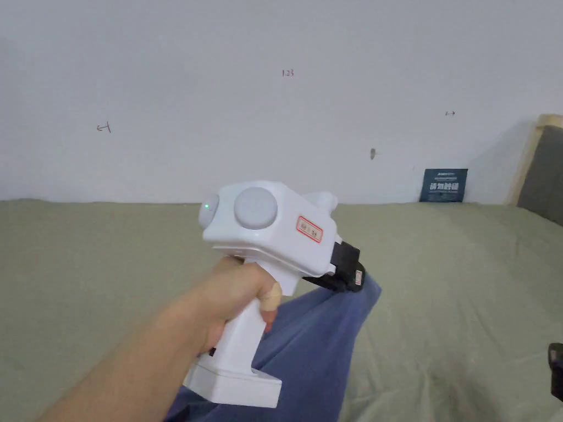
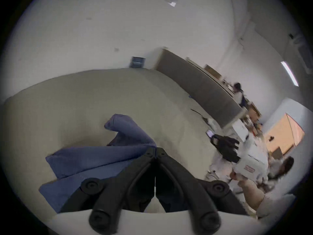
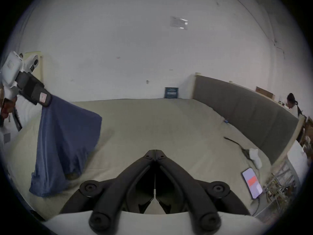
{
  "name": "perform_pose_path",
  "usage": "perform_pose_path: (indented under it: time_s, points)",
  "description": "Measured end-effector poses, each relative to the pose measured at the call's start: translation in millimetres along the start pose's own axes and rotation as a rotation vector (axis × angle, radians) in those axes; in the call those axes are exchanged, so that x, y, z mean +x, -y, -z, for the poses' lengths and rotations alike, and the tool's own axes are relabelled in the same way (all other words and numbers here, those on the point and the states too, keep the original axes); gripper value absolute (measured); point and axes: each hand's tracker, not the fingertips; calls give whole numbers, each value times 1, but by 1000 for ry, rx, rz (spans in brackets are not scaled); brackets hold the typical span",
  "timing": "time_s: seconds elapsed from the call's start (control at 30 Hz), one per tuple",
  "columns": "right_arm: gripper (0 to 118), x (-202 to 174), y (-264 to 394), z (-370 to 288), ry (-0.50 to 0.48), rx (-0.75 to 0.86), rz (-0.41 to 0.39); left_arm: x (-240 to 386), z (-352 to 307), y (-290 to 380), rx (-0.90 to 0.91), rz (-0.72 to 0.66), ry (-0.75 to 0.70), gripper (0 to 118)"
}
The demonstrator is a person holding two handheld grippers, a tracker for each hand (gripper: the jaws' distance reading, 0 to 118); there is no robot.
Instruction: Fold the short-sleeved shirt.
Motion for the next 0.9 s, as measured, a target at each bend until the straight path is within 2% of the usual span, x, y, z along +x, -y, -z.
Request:
perform_pose_path:
  time_s: [0.2, 0.43, 0.47, 0.5, 0.53, 0.57, 0.6, 0.67, 0.77, 0.8, 0.83, 0.87, 0.9]
  points:
    - [0, 50, 15, -11, 88, -23, 25, 61, 94, 45, -181, 96, 206, 0]
    - [0, 62, 40, -6, 103, -72, 64, 68, 177, 131, -377, 3, 255, 0]
    - [0, 58, 42, -5, 97, -79, 62, 65, 178, 138, -368, 6, 229, 6]
    - [0, 55, 42, -3, 89, -84, 63, 62, 176, 144, -363, 0, 193, 36]
    - [0, 52, 43, -2, 73, -83, 69, 56, 171, 144, -333, 0, 137, 76]
    - [0, 48, 41, -1, 35, -84, 80, 54, 160, 146, -340, -23, 86, 103]
    - [1, 44, 40, 0, 7, -89, 87, 46, 144, 145, -343, -54, 87, 106]
    - [2, 36, 36, -1, -21, -73, 89, 29, 101, 142, -268, -83, 79, 101]
    - [2, 21, 27, -2, -68, -62, 80, 4, 24, 143, -135, -81, -99, 98]
    - [2, 16, 25, -4, -78, -61, 80, -7, -3, 147, -95, -87, -166, 88]
    - [2, 11, 23, -4, -91, -58, 78, -13, -27, 153, -61, -97, -220, 73]
    - [2, 6, 21, -4, -108, -56, 75, -22, -53, 161, -17, -125, -287, 51]
    - [2, 1, 20, -5, -117, -57, 69, -29, -76, 170, 22, -137, -370, 15]
